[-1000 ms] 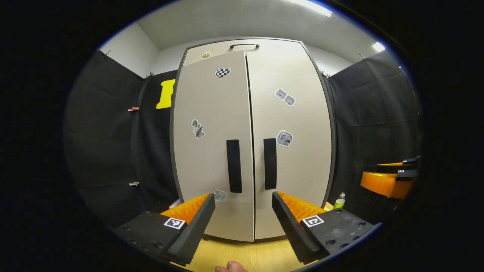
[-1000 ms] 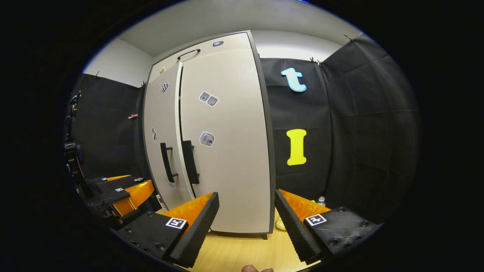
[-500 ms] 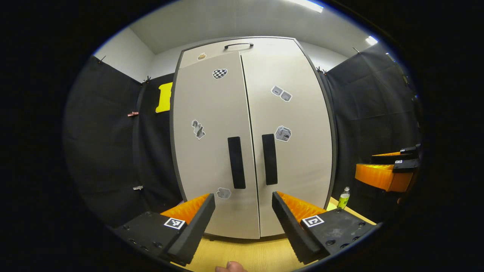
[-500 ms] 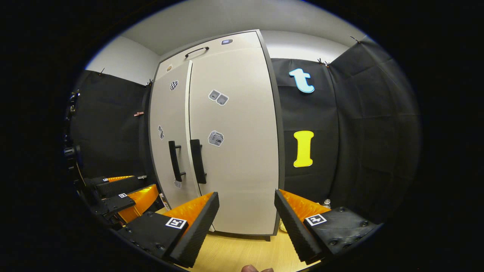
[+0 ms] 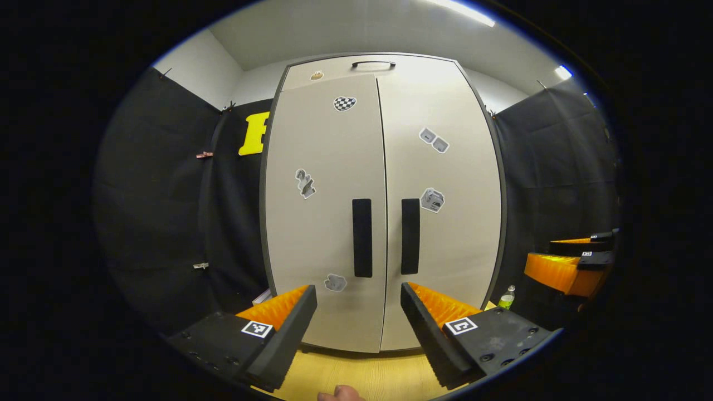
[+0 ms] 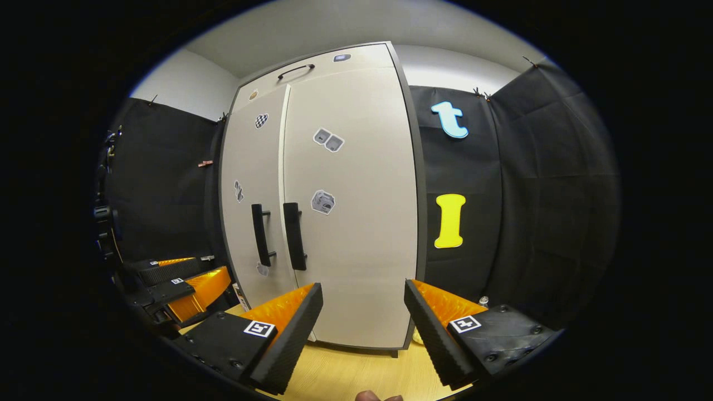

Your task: Grab one shoe with the right hand and put it into the shoe cabinet, grab the other shoe with the left hand and put it into the shoe cabinet; then close the right door with the right hand and the left door with the left hand.

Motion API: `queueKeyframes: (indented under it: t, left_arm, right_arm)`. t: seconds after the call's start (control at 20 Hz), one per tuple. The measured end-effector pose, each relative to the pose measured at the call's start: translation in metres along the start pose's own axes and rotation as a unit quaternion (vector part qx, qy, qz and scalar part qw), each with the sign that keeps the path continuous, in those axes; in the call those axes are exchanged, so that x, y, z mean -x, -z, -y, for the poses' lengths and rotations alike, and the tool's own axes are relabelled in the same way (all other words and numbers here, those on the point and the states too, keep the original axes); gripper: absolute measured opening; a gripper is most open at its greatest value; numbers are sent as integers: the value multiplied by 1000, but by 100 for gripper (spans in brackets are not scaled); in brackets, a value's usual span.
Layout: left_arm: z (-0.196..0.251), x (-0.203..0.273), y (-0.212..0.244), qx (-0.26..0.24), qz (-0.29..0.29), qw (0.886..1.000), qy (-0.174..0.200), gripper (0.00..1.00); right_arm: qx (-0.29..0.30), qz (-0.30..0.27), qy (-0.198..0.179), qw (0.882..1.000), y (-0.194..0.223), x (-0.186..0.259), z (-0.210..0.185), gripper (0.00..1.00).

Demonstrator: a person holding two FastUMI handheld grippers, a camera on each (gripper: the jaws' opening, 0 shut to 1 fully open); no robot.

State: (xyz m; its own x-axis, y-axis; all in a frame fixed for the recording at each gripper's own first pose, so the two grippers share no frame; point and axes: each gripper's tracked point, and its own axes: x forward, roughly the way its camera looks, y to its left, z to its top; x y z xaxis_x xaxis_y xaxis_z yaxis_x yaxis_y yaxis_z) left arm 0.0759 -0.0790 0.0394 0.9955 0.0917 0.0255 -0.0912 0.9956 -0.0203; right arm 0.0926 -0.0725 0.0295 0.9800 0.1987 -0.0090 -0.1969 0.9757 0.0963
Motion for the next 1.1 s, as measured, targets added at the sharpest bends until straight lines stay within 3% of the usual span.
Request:
queueKeyframes:
  t: [0.7,1.1]
  left_arm:
    - [0,1,-6,-2,15,1000,6,96]
    - [5,3,-9,3,14,1000,18,96]
  right_arm:
    - [23,7,58,998,1,2,17,98]
    - [19,13,67,998,-2,13,20,98]
